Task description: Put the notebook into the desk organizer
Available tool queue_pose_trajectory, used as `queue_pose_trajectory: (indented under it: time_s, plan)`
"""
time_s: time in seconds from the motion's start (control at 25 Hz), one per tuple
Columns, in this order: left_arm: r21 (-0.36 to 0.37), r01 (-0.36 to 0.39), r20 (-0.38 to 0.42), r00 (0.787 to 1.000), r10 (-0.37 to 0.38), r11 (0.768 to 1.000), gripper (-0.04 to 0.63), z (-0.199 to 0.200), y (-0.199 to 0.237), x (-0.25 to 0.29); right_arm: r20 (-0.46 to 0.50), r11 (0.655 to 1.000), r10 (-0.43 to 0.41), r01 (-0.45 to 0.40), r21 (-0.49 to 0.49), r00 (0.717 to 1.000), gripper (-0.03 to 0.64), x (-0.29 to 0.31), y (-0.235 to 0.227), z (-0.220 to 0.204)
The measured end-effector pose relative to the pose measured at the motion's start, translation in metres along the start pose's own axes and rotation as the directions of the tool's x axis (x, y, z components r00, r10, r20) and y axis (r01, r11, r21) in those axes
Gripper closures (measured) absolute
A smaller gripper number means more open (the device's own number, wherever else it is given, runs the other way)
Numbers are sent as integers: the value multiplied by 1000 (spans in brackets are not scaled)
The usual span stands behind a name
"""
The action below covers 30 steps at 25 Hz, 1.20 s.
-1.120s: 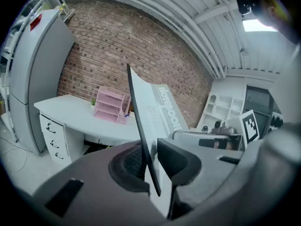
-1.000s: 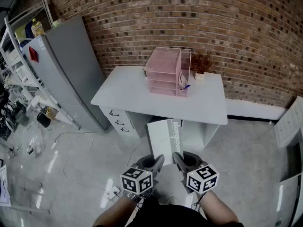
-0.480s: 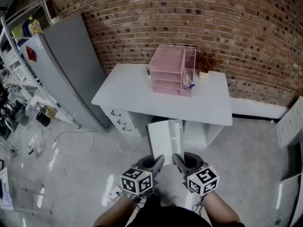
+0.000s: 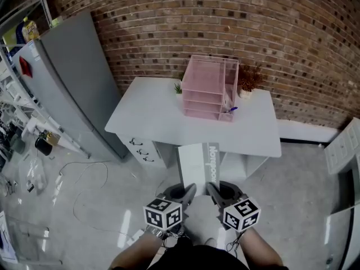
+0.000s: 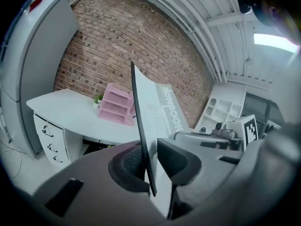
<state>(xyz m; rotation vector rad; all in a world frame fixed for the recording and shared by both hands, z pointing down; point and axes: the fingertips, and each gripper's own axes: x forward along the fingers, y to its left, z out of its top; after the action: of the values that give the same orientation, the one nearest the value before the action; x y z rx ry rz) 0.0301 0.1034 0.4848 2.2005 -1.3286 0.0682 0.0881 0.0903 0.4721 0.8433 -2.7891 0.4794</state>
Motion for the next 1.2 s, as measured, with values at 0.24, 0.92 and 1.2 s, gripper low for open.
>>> queue_pose_trajectory:
  time_s: [0.24,0.92,1.2]
  plan:
    - [18,26,-5,1000,-25,1000,541,26,46,2,18,999,-21,20,38,1000,581,51,0,14]
    - [-2,8,-24,1000,-8,1000,541,54,125,28,-19,995,11,-9,101,1000,586,137,-23,23]
    - [-30,-31,-47,998,29,999,541,71,149,79,-36,988,53,-47,150,998,589,170,-76,31]
